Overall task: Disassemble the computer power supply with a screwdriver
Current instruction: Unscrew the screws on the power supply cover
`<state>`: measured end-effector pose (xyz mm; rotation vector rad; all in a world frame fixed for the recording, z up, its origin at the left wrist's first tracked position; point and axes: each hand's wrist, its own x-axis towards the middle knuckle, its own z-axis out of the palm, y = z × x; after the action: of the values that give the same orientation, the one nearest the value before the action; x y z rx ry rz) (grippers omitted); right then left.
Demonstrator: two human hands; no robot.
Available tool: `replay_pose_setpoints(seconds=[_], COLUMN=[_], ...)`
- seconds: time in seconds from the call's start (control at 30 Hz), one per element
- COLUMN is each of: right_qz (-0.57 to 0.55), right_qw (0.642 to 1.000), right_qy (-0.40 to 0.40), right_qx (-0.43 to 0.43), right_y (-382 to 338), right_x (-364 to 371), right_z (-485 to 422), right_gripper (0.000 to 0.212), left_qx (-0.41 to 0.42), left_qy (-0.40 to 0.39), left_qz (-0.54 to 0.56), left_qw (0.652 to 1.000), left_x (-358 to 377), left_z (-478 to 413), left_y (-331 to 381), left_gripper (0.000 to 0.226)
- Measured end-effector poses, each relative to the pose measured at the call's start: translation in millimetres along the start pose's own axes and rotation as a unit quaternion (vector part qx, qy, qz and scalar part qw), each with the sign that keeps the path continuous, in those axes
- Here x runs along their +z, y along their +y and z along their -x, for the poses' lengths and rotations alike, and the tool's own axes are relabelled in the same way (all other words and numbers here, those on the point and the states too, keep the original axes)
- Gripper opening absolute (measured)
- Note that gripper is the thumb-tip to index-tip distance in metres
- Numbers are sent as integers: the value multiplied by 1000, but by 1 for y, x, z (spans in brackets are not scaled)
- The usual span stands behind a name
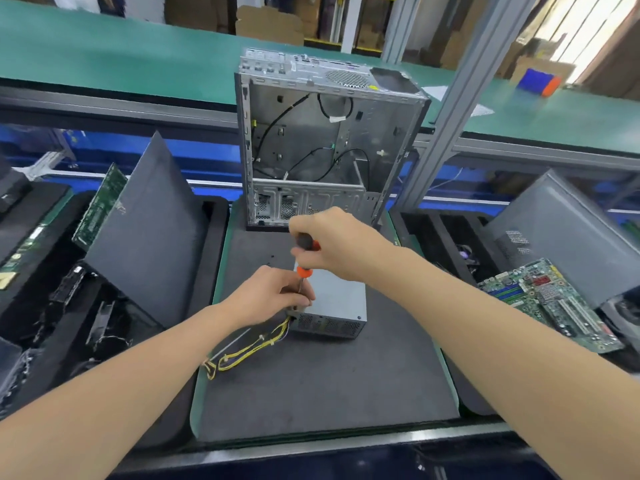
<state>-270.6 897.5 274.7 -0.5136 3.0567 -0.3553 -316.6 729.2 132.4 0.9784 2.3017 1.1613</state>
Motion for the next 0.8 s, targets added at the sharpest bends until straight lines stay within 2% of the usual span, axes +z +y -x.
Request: replay_pose_setpoints(seconds=[0.13, 0.27, 0.4, 0.5, 0.57, 0.63, 0.73, 0.8], right_qz=[-24, -18, -11, 4, 17, 73, 178, 142], right_qw=[994, 976, 963, 965, 974, 988, 979, 975], right_qy=[-51, -113, -147, -130, -105, -37, 87, 97], right_qx=[-89, -184, -225, -227, -199, -131, 54, 139], right_y=[10, 20, 23, 16, 10, 0, -22, -31], right_x=[-8, -21, -26, -27, -26, -18, 0, 9], right_z=[-7, -11, -13, -9, -4, 1, 1, -5], right_gripper=[5, 13, 13, 17, 21, 14, 36, 36], left_qx=[7, 1, 8, 11, 3, 0, -7, -11], left_qy=[-18, -28, -21, -16, -8, 5, 23, 27], left_qz=[11, 69, 196, 218, 230, 229, 209, 192], left_qw=[1000, 997, 980, 976, 973, 974, 978, 981], left_x=[-6, -14, -18, -18, -18, -17, -15, -12], left_z=[2, 3, 3, 3, 2, 3, 4, 4], left_y=[0, 9, 21, 28, 29, 28, 26, 27], left_gripper=[15, 17, 20, 14, 9, 11, 13, 16])
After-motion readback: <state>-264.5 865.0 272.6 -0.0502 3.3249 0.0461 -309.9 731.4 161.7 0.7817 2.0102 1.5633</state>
